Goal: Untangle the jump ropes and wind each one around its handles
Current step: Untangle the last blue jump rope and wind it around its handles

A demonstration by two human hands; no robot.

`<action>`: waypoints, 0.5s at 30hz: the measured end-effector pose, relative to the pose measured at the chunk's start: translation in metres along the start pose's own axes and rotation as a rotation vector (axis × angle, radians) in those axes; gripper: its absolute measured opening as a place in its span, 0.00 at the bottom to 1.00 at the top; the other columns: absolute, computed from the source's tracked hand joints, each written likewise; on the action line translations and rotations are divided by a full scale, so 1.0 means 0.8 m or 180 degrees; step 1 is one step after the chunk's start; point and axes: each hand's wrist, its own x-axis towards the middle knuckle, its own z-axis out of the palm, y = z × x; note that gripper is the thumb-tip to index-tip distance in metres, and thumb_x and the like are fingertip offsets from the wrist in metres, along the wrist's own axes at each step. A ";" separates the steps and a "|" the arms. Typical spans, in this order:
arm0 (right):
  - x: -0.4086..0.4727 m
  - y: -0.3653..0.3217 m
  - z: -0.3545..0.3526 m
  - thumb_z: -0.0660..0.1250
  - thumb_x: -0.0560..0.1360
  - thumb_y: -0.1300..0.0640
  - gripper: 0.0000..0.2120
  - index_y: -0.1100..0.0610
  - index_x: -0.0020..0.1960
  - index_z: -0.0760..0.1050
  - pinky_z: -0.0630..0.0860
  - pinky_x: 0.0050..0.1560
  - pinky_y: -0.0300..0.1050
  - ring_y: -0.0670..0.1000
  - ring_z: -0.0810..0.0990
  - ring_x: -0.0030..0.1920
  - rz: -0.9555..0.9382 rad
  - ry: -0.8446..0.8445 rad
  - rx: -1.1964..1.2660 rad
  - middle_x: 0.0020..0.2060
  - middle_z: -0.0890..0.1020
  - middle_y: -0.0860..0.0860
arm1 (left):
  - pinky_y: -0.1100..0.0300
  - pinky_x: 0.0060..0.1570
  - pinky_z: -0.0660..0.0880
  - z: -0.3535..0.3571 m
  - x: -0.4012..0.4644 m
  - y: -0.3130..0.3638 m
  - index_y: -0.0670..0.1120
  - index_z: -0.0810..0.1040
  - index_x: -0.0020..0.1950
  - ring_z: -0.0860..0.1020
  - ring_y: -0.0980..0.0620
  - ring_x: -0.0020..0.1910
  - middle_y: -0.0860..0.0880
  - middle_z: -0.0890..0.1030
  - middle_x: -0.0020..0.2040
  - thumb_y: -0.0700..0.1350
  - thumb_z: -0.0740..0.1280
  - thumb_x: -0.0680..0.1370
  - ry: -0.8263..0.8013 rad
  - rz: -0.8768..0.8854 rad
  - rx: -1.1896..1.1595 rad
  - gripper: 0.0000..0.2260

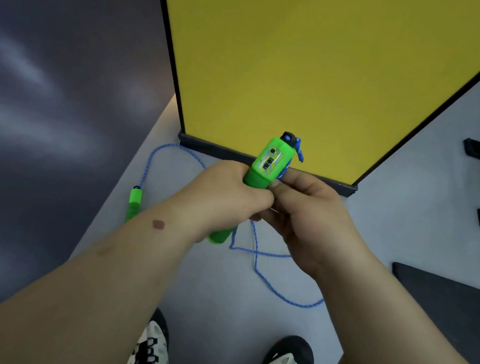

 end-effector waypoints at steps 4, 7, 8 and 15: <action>0.008 -0.012 -0.010 0.64 0.79 0.69 0.09 0.67 0.57 0.80 0.83 0.49 0.47 0.60 0.85 0.48 -0.0052 -0.0009 -0.0080 0.50 0.86 0.62 | 0.49 0.51 0.84 -0.004 0.006 0.002 0.48 0.83 0.53 0.87 0.51 0.41 0.46 0.87 0.46 0.40 0.66 0.78 -0.0572 -0.0247 -0.0927 0.08; 0.015 -0.015 -0.017 0.66 0.78 0.68 0.09 0.66 0.57 0.81 0.83 0.45 0.44 0.58 0.86 0.45 -0.0122 0.0090 -0.0141 0.49 0.86 0.63 | 0.52 0.47 0.83 -0.007 0.011 0.003 0.46 0.83 0.54 0.85 0.51 0.38 0.46 0.87 0.45 0.42 0.68 0.79 -0.0696 -0.0309 -0.1182 0.06; 0.017 -0.015 -0.020 0.67 0.78 0.68 0.09 0.66 0.57 0.81 0.83 0.44 0.43 0.57 0.85 0.43 -0.0154 0.0171 -0.0142 0.48 0.85 0.63 | 0.52 0.46 0.83 -0.008 0.011 0.000 0.44 0.83 0.53 0.83 0.51 0.36 0.45 0.87 0.44 0.42 0.69 0.79 -0.0702 -0.0365 -0.1238 0.05; 0.029 -0.016 -0.044 0.69 0.77 0.68 0.07 0.64 0.54 0.81 0.82 0.46 0.43 0.53 0.85 0.43 -0.0216 0.0693 0.0183 0.41 0.84 0.58 | 0.56 0.39 0.80 -0.020 0.008 -0.025 0.39 0.80 0.47 0.80 0.49 0.35 0.44 0.83 0.38 0.40 0.71 0.78 -0.0930 -0.0654 -0.1143 0.04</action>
